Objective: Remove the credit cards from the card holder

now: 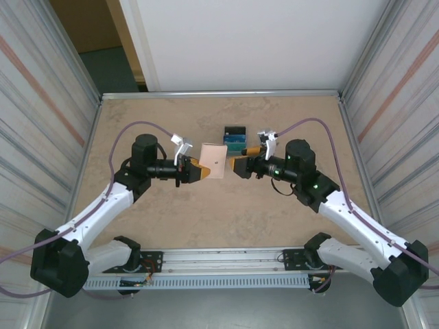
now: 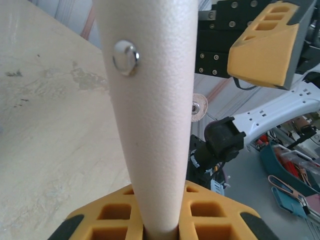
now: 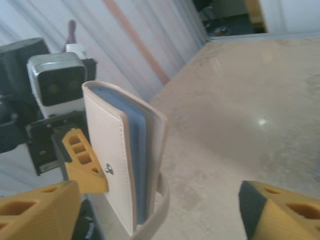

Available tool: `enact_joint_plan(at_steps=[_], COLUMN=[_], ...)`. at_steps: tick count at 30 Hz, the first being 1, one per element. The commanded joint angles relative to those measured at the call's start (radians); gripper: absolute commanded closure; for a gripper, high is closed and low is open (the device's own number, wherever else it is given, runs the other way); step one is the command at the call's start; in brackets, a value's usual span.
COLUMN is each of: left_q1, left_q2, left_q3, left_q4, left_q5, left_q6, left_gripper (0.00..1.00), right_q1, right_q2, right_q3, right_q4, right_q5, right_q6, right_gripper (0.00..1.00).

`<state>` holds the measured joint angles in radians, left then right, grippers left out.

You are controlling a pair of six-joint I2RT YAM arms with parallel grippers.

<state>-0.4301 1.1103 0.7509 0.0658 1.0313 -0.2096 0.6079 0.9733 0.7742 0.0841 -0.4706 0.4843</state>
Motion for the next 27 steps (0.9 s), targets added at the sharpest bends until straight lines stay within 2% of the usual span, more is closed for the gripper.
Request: enact_joint_plan(at_steps=[1,4,10,15,27], left_q1=[0.002,-0.003,-0.024,-0.026,-0.056], left_q2=[-0.038,-0.046,-0.062,-0.078,-0.102], left_q3=[0.033,0.029,0.016,0.007,0.010], left_q4=[0.039,0.042,0.063,0.109,0.125], left_q5=[0.057,0.053,0.054,0.051,0.046], left_q6=[0.001,-0.010,-0.020,-0.058,-0.074], left_gripper=[1.00,1.00,1.00,1.00,1.00], right_q1=[-0.023,-0.028,-0.037,-0.047,-0.058], right_q2=[0.044,0.083,0.144,0.139,0.102], right_q3=[0.002,0.015,0.034,0.015,-0.020], right_q4=[0.098,0.127,0.155,0.199,0.225], right_q5=[-0.165,-0.232,-0.290,-0.336,-0.325], right_q6=[-0.010,-0.009,-0.011,-0.009,-0.003], right_gripper=[0.24,0.30,0.49,0.57,0.68])
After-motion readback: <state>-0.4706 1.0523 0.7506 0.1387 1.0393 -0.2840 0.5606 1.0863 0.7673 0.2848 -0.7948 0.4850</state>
